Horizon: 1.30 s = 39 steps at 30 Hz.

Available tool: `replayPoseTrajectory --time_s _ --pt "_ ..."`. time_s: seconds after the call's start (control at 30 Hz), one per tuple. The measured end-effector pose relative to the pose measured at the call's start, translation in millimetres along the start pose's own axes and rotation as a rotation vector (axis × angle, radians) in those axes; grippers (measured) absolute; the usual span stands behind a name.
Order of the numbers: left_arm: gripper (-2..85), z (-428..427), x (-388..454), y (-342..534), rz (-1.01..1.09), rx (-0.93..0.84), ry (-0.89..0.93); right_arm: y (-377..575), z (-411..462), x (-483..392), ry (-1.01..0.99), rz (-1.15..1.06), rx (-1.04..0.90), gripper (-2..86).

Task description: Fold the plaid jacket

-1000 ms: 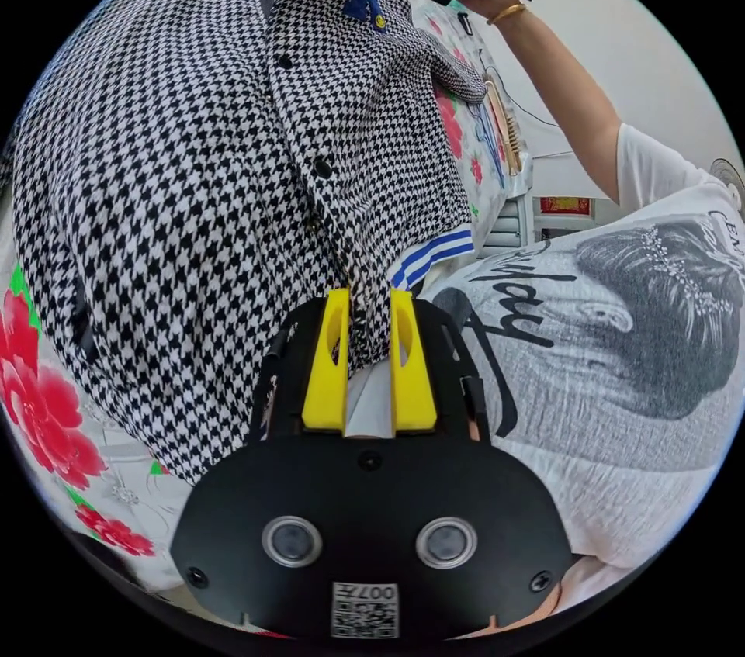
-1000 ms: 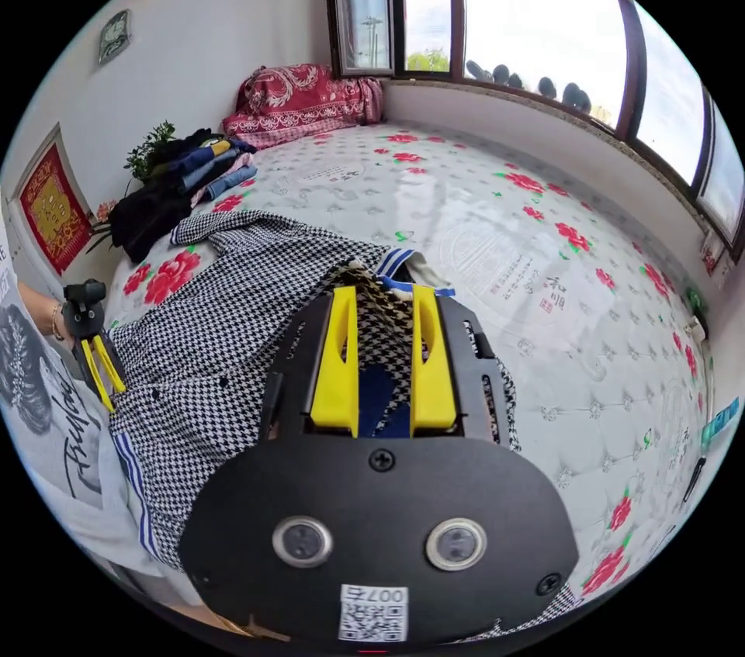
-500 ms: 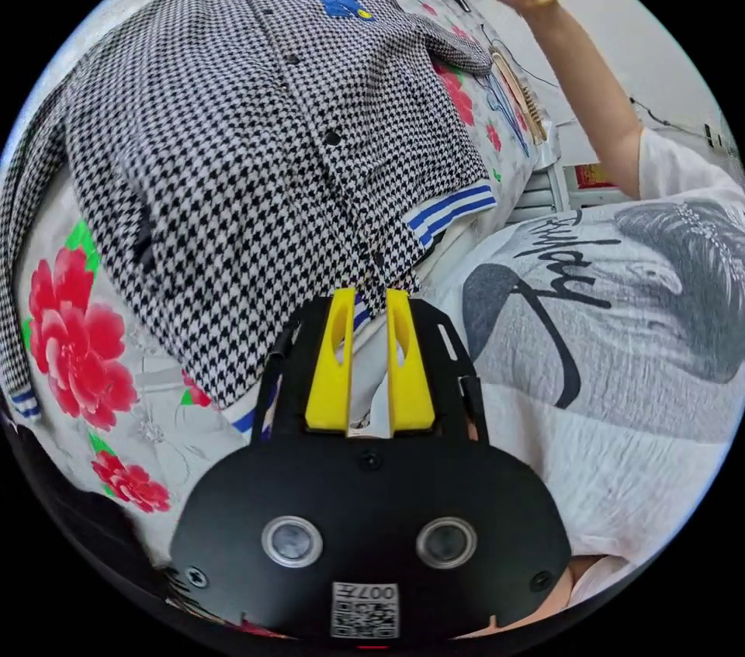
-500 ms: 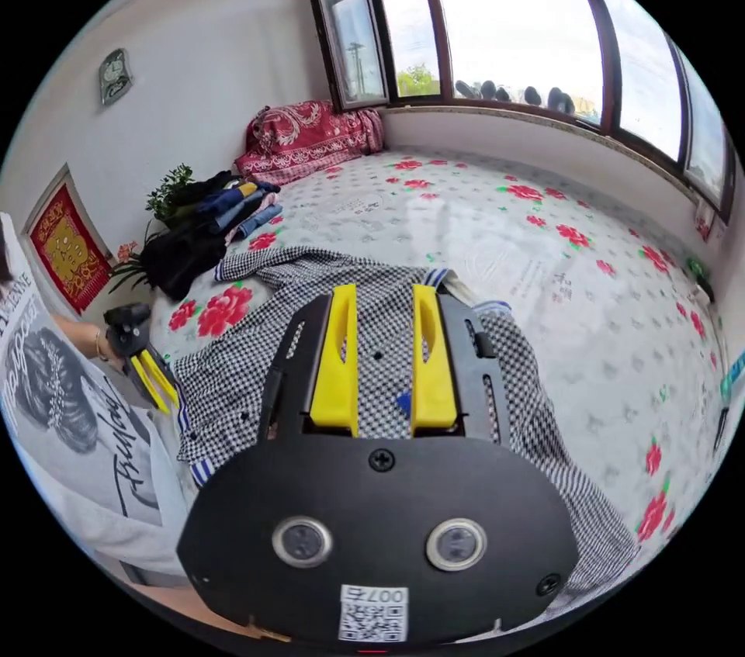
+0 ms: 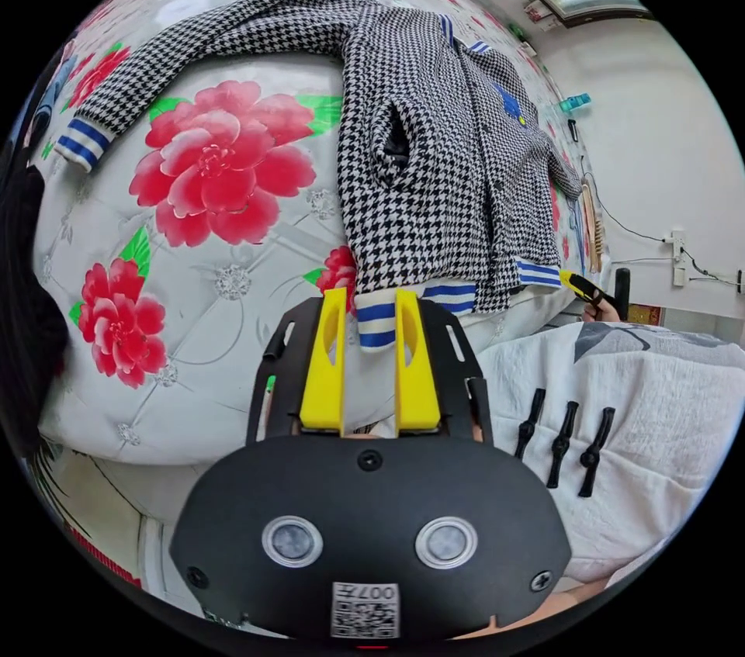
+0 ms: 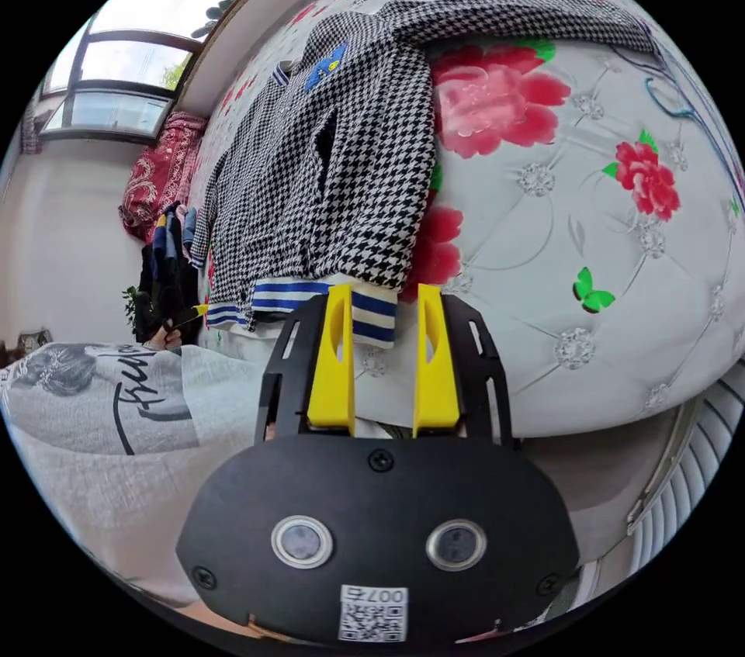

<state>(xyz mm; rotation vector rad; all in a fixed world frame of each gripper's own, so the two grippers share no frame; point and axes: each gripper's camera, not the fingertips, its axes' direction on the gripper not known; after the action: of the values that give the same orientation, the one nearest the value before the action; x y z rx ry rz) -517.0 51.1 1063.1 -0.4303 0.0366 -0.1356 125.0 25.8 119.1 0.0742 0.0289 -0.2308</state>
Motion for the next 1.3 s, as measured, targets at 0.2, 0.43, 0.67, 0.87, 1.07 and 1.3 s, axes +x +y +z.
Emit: replayPoseTrajectory --time_s 0.2,0.43,0.67,0.87,1.07,1.3 --pt "10.7 25 6 -4 0.050 -0.081 0.052 -24 31 12 -0.078 0.069 -0.049 5.2" --pt "5.0 31 38 8 0.129 -0.188 0.056 -29 -15 21 -0.017 -0.052 -0.166 0.7" --pt "5.3 85 79 60 0.150 -0.298 -0.016 -21 4 46 0.176 -0.051 -0.320 0.7" --pt "8.1 57 66 87 0.058 -0.168 0.147 -16 -26 50 0.135 -0.115 -0.202 3.0" --pt "10.7 -24 29 107 -0.050 0.129 -0.080 -42 -100 -15 0.163 -0.342 0.087 4.2" --pt "12.4 -59 9 44 -0.029 0.193 -0.628 -162 5 -184 -0.101 -0.830 0.010 3.6"
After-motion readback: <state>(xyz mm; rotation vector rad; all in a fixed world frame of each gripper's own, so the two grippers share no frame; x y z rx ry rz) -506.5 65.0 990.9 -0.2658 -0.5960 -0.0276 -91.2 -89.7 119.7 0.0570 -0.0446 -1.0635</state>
